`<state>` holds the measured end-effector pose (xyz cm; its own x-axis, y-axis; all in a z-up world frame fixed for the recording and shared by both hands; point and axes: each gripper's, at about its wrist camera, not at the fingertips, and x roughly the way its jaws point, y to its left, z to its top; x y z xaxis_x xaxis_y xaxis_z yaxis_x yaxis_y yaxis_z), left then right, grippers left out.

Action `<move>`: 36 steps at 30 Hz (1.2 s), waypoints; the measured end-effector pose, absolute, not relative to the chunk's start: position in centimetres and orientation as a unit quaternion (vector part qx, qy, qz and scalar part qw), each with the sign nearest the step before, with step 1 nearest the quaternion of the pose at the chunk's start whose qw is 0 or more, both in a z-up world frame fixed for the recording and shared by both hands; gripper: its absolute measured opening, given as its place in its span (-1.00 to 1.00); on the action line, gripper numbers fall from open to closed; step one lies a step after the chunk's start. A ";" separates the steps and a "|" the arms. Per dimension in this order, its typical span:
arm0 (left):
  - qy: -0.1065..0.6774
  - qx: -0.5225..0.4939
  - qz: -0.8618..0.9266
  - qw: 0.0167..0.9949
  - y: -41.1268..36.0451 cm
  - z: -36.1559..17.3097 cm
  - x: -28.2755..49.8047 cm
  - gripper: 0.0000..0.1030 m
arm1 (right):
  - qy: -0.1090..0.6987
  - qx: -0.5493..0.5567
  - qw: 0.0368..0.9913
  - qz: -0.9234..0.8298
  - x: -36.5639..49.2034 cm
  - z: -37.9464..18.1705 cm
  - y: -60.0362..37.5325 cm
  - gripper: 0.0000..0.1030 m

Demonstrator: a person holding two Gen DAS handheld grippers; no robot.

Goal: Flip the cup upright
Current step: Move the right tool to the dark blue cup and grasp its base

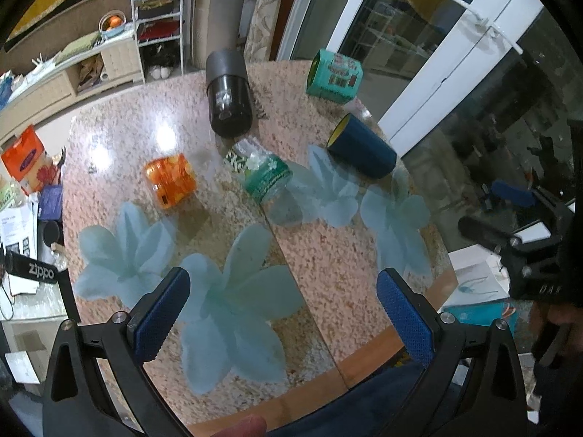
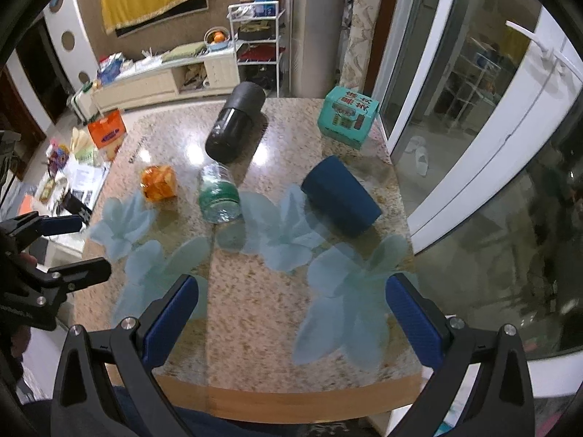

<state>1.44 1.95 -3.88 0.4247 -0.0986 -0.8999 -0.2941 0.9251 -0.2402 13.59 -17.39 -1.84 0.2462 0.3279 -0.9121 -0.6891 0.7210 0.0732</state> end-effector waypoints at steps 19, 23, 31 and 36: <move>0.569 -0.225 0.103 0.784 0.2 -8.2 6.8 0.99 | 0.534 -0.275 0.684 0.413 24.6 -7.6 -15.2 1.00; 0.574 -0.231 0.116 0.777 0.1 -9.0 7.3 0.99 | 0.539 -0.301 0.655 0.436 26.2 -9.7 -13.9 1.00; 0.583 -0.244 0.150 0.760 -0.2 -11.0 7.7 0.99 | 0.545 -0.342 0.611 0.461 27.9 -13.7 -12.3 1.00; 0.590 -0.256 0.167 0.747 -0.3 -12.3 7.5 0.99 | 0.558 -0.359 0.585 0.468 28.8 -16.7 -11.4 1.00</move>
<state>7.49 -0.30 -12.33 0.2482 -0.0537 -0.9672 -0.5517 0.8129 -0.1867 28.77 -11.36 -16.66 -0.0591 0.1471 -0.9874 -0.9467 0.3055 0.1022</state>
